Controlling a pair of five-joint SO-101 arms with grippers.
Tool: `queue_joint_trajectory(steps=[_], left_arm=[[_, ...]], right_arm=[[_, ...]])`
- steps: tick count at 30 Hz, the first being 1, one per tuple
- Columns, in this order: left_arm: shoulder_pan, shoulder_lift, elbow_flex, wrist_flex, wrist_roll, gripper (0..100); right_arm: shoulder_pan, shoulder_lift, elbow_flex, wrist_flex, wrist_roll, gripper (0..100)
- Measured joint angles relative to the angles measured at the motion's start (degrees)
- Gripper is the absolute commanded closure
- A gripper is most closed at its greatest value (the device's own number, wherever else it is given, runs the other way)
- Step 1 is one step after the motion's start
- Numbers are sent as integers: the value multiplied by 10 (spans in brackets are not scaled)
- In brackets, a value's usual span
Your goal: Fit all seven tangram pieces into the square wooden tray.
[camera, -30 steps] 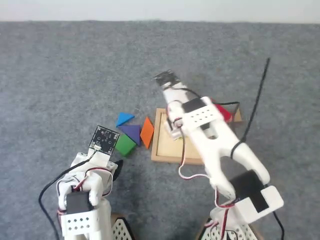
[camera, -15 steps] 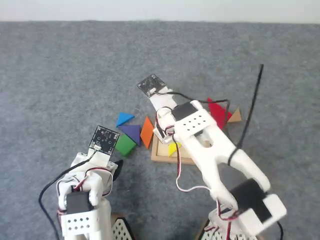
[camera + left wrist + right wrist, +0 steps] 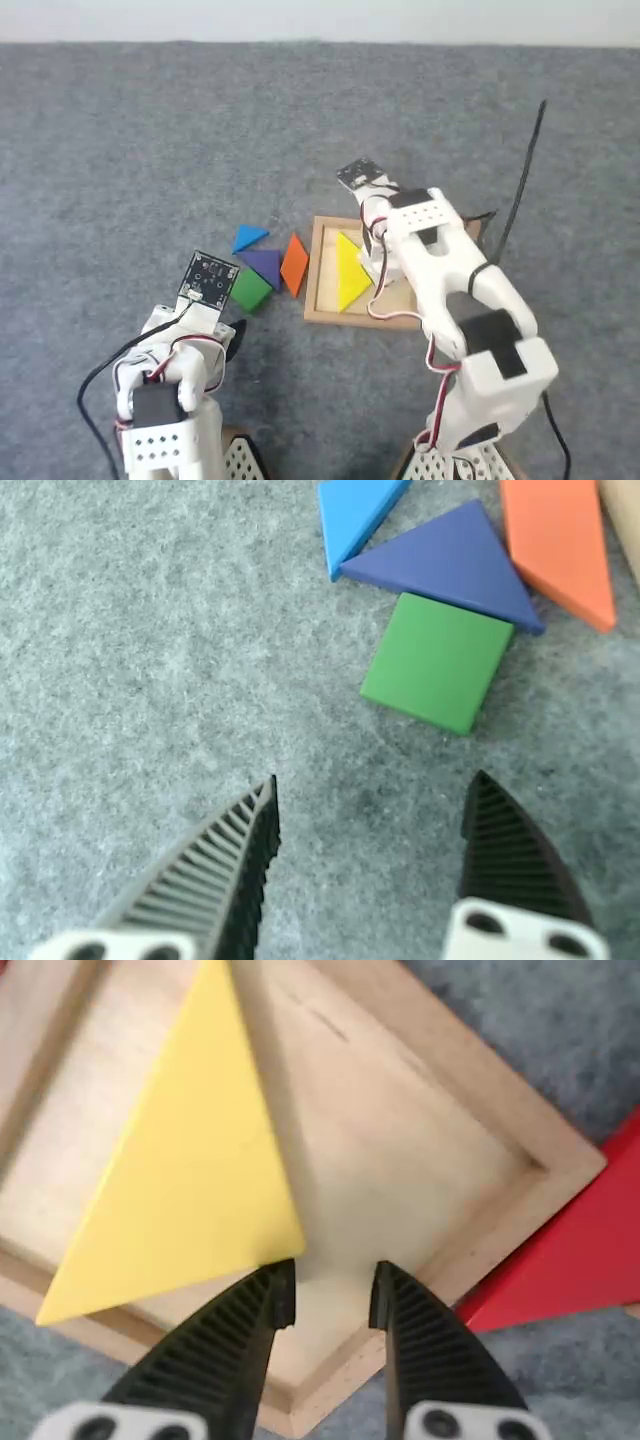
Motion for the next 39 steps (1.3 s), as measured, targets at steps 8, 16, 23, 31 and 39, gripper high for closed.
queue_joint_trajectory(steps=[8,16,23,31,39], left_arm=[[0,0,0,0,0,716],[0,0,0,0,0,716],[0,0,0,0,0,716],[0,0,0,0,0,716],[0,0,0,0,0,716]], right_arm=[[-41,23,-57,4,1,851],[-105,30,-71,9,-6,851],[-125,28,-72,27,-6,851],[-60,-53,-18,62,2,851],[-23,-54,55,10,23,851]])
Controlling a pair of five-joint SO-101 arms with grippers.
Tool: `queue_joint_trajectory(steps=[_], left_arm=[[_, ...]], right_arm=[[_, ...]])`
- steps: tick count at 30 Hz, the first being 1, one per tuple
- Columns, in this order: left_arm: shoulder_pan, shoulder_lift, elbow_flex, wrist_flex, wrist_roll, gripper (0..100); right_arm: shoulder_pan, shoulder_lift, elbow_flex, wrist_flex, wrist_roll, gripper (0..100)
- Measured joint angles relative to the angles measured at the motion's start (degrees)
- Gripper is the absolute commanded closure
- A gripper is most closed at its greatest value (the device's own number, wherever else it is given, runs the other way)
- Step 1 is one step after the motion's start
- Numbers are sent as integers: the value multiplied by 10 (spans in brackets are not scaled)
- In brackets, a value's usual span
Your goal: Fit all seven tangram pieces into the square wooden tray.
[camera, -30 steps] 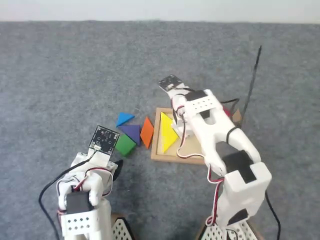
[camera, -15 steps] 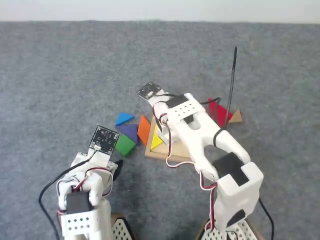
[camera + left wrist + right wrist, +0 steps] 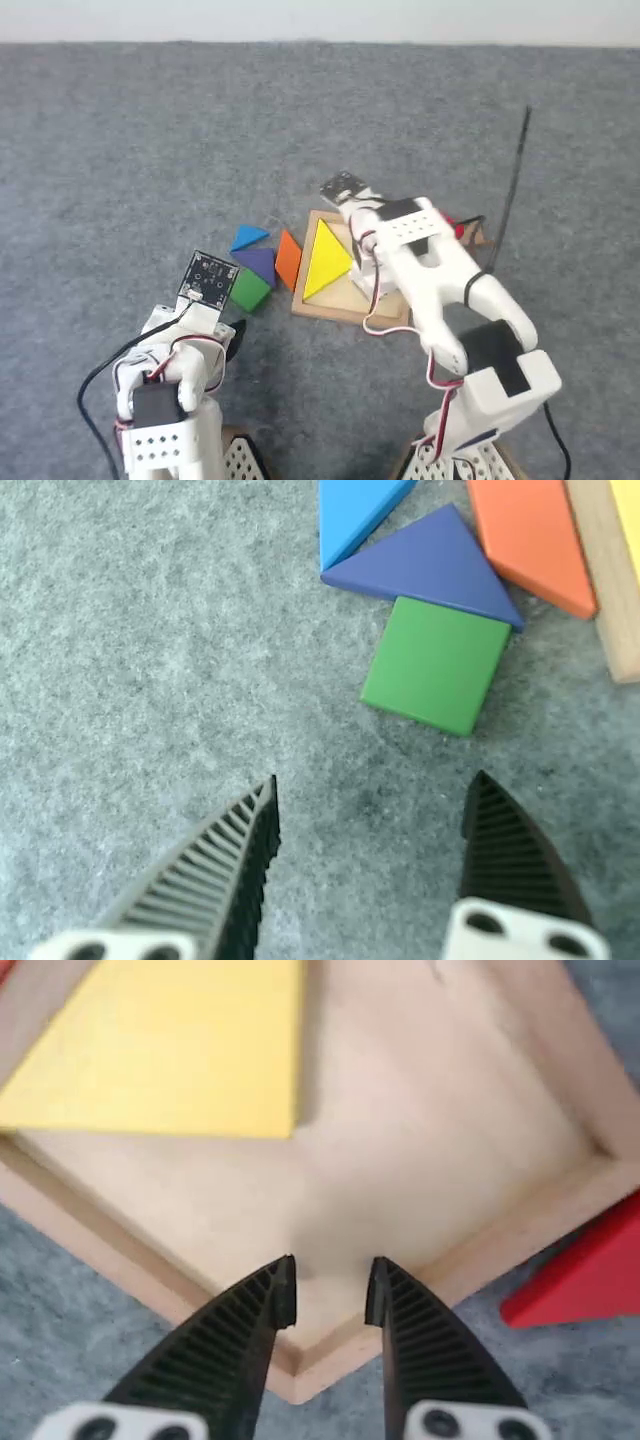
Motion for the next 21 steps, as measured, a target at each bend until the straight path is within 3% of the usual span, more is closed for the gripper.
queue_joint_trajectory(steps=[6,17,21], left_arm=[[0,0,0,0,0,716],[0,0,0,0,0,716],[0,0,0,0,0,716]], right_arm=[[65,0,0,0,38,848],[67,-97,-67,55,39,847],[105,-102,-103,49,19,844]])
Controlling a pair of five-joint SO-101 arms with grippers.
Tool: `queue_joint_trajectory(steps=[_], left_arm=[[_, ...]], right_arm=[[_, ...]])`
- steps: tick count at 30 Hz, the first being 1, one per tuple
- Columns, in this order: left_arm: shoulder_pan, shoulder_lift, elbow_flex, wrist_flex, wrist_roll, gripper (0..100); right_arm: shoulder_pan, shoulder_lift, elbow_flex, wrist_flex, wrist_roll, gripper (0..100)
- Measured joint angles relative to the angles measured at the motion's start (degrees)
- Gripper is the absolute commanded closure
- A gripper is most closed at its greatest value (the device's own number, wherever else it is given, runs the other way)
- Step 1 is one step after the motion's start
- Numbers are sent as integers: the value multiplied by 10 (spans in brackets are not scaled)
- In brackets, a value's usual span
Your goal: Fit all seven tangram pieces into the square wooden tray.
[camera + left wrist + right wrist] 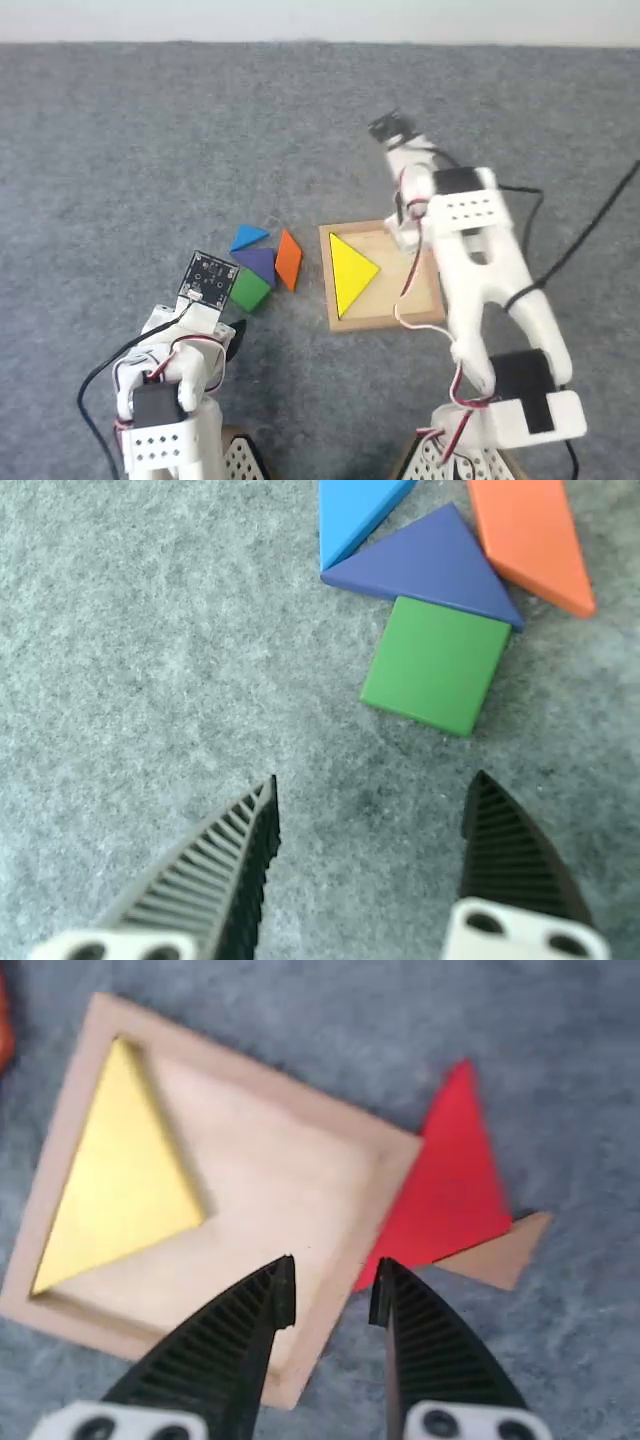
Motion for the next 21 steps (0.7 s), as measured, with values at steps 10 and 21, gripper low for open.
queue_joint_trajectory(steps=[10,21], left_arm=[[0,0,0,0,0,716],[0,0,0,0,0,716]], right_arm=[[62,237,-188,-29,-69,667],[60,431,-388,54,-77,636]])
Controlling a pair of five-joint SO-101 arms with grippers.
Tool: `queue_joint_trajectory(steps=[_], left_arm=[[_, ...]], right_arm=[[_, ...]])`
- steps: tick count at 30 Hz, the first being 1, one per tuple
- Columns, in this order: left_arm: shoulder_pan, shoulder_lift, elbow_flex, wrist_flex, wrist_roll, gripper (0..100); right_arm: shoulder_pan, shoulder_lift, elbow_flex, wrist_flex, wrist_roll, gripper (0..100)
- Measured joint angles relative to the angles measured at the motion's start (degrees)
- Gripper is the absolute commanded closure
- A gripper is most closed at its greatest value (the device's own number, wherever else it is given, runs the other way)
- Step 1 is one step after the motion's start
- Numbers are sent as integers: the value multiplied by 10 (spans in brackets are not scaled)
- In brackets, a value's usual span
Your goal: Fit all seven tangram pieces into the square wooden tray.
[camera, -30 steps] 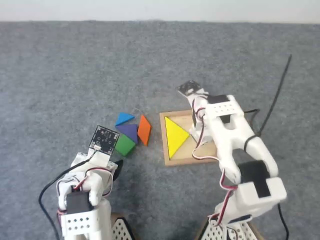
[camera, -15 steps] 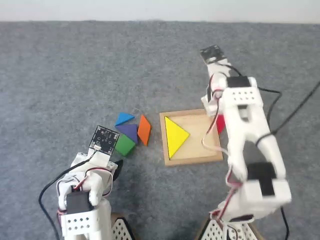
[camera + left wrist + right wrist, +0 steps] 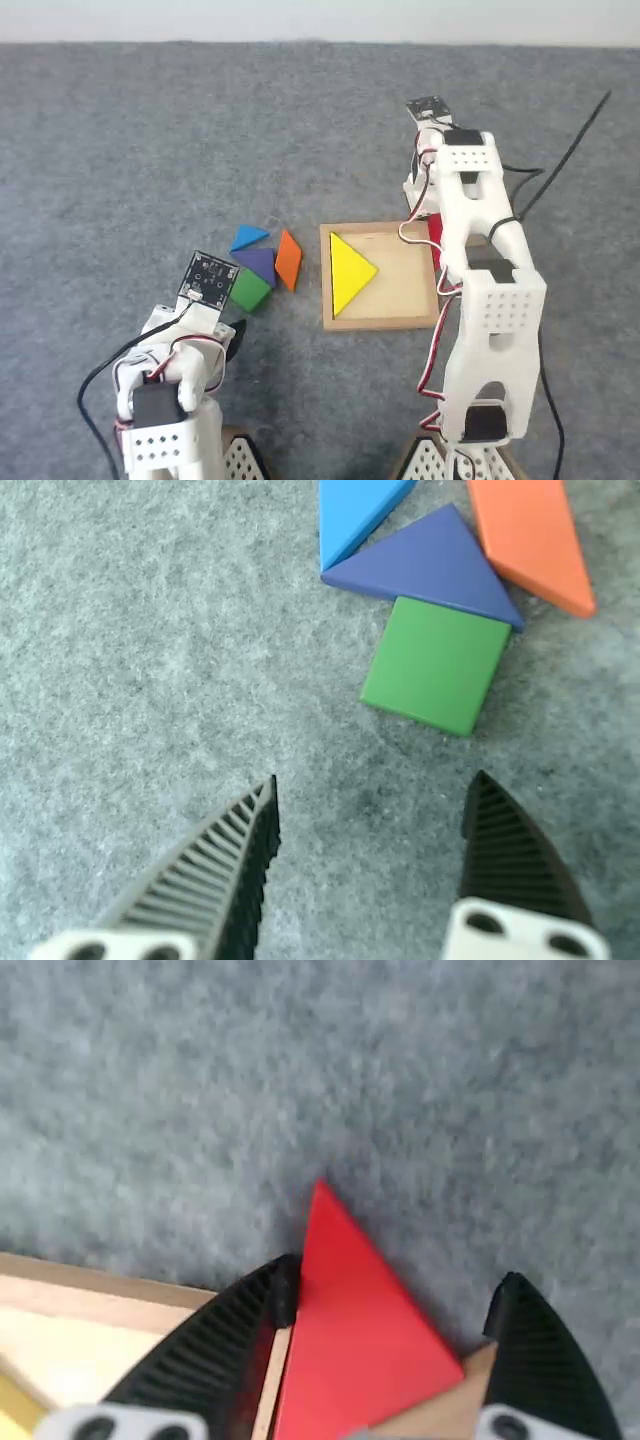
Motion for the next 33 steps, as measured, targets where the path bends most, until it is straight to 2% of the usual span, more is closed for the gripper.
queue_joint_trajectory(steps=[4,8,14,29,33], left_arm=[[0,0,0,0,0,716],[0,0,0,0,0,716],[0,0,0,0,0,716],[0,0,0,0,0,716],[0,0,0,0,0,716]], right_arm=[[-8,0,-4,22,0,584],[-20,0,4,35,-4,589],[12,0,11,35,-6,589],[9,15,7,42,4,590],[9,15,7,42,4,675]])
